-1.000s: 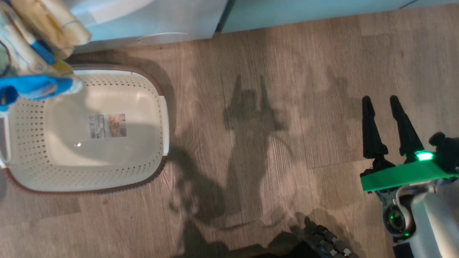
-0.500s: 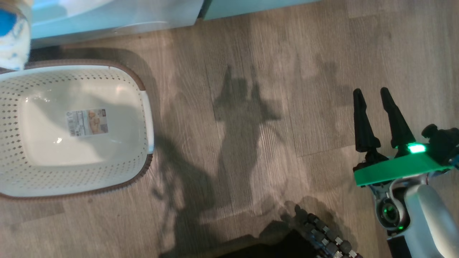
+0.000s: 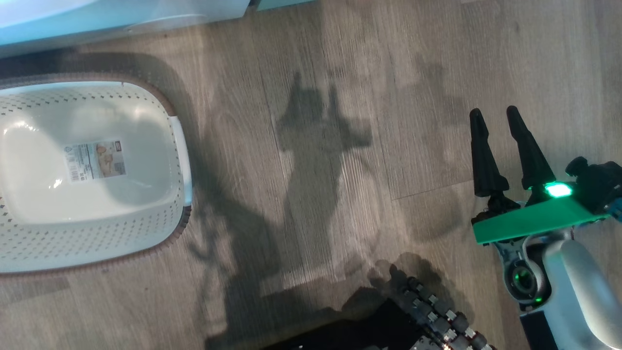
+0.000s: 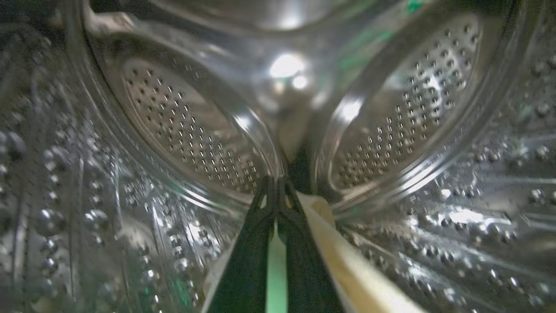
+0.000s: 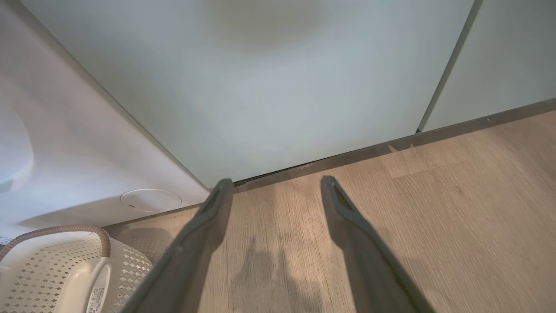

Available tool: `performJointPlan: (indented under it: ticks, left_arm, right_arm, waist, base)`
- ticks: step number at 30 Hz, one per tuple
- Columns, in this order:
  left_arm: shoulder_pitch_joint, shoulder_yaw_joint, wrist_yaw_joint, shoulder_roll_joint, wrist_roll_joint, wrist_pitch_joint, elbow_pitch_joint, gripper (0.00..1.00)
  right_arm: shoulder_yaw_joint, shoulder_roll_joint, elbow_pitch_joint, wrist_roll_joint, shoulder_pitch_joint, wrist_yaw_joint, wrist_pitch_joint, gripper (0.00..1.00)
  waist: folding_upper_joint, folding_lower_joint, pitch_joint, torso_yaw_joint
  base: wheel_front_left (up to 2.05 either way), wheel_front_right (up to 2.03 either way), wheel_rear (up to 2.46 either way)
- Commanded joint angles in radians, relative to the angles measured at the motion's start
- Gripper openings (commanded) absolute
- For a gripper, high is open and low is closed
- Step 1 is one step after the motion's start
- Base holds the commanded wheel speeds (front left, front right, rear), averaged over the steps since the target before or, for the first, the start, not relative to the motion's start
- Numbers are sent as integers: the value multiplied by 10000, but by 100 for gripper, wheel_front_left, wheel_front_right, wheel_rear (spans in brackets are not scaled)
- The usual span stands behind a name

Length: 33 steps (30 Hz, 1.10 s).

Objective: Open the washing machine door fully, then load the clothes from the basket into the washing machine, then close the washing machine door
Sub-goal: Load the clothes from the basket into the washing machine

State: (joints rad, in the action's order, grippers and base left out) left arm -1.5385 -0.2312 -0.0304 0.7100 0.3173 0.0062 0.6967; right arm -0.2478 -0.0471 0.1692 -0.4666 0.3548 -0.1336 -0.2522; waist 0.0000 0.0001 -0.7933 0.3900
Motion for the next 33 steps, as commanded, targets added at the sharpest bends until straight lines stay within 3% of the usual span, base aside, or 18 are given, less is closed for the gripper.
performJointPlan:
  ticks: [1,9,17,20,21,22,23,33]
  left_arm:
    - [-557,112,-128,492,-187,-427,-230,0]
    - [-1269,-82,-208,295,-488,-1842,-92,0]
    - [-1022,-286,356,27,-2,-708,1045,0]
    - [-962,-220,339,-52,223,-255,1317,0]
    - [-974,-212,352,-80,280,-158,1356,17]
    - [-982,-215,400,-106,342,-27,1407,64]
    - [-991,-235,441,-120,372,50,1427,100]
    - [-509,-345,538,-286,572,-219,1450,100]
  right_arm:
    - [-155,-32,-228,-74,-163,29,-94,100]
    - [-207,-32,-226,-66,-33,29,-95,100]
    - [-236,-32,-180,-111,40,29,-95,100]
    - [-240,-32,-126,-125,69,29,-95,100]
    - [-243,-32,-110,-128,85,29,-95,100]
    - [-247,-32,-91,-131,102,29,-95,100]
    - [-248,-32,-75,-132,120,29,-95,100]
    - [-45,-32,6,-34,212,29,-95,100]
  waist:
    - [0,-1,-55,-18]
    - [0,-1,-204,-125]
    - [0,-1,-314,-269]
    - [0,-1,-345,-306]
    - [0,-1,-355,-316]
    - [0,-1,-361,-323]
    - [0,-1,-369,-335]
    - [0,-1,-230,-601]
  base:
    - [0,0,0]
    - [0,0,0]
    - [0,0,0]
    - [0,0,0]
    - [0,0,0]
    - [0,0,0]
    - [0,0,0]
    - [0,0,0]
